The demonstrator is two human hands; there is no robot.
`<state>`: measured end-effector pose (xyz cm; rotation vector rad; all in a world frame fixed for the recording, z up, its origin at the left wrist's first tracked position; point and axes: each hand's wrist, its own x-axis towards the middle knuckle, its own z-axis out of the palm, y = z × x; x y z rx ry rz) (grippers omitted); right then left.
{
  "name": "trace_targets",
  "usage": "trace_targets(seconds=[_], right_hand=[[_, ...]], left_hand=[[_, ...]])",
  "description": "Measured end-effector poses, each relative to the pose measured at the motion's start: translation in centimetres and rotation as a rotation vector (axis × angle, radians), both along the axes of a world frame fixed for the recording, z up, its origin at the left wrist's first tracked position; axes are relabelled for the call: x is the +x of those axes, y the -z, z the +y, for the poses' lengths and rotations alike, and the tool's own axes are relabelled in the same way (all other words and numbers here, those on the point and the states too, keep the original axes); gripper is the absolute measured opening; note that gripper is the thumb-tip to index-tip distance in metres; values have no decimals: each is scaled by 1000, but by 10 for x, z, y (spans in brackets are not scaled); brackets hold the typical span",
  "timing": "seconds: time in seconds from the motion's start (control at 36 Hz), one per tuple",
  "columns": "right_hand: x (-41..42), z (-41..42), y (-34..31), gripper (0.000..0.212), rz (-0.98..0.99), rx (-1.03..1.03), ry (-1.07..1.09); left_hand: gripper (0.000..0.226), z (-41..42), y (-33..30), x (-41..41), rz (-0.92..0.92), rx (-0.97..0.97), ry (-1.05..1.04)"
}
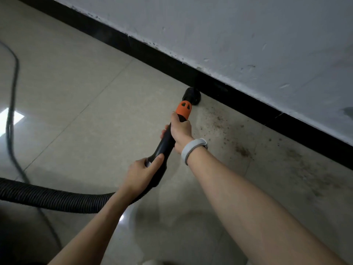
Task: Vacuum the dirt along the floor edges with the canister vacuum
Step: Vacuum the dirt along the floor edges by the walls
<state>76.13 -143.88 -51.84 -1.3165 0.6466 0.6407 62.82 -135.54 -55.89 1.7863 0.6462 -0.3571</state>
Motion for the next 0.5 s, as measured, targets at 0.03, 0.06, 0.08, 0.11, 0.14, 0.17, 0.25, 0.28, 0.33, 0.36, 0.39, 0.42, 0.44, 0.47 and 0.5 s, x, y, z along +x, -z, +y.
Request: trace_targets(seconds=[0.03, 0.06, 0.08, 0.11, 0.14, 0.17, 0.25, 0.28, 0.33, 0.36, 0.39, 0.42, 0.44, 0.47, 0.5], right_hand=[[-6, -3, 2, 29, 5, -1, 6], [-15, -5, 5, 30, 5, -4, 17], [-25, -6, 9, 29, 3, -14, 26], [-37, -8, 12, 27, -3, -27, 38], [-51, -9, 15, 24, -10, -36, 53], [-65, -9, 19, 21, -16, -40, 69], [-99, -8, 24, 18, -27, -39, 78], [-106, -7, 26, 18, -33, -42, 74], [-113, -5, 27, 18, -42, -40, 59], [-113, -4, 26, 18, -44, -36, 54], [-111, -3, 25, 18, -43, -27, 49], [-108, -3, 24, 19, -39, -18, 43], [-105, -3, 23, 19, -35, -8, 38], [-101, -3, 21, 21, -36, 2, 36], [-97, -3, 20, 22, -41, 8, 34]], left_hand=[[67, -3, 0, -6, -5, -14, -2], [65, -6, 0, -15, -11, -44, -1], [64, -8, 1, -25, -9, -80, 4], [64, -10, 3, -36, 0, -117, 7], [65, -10, 6, -49, 12, -146, 7], [65, -9, 9, -61, 22, -160, 4], [65, -3, 18, -93, 34, -77, 16], [64, -1, 19, -99, 34, -24, 28], [62, 3, 20, -106, 27, 45, 27], [61, 3, 21, -106, 19, 61, 16], [60, 4, 21, -104, 13, 78, 11], [60, 5, 21, -102, 8, 91, 12], [60, 5, 20, -99, 8, 94, 9], [60, 5, 20, -96, 6, 90, 6], [61, 4, 19, -93, 8, 88, 2]])
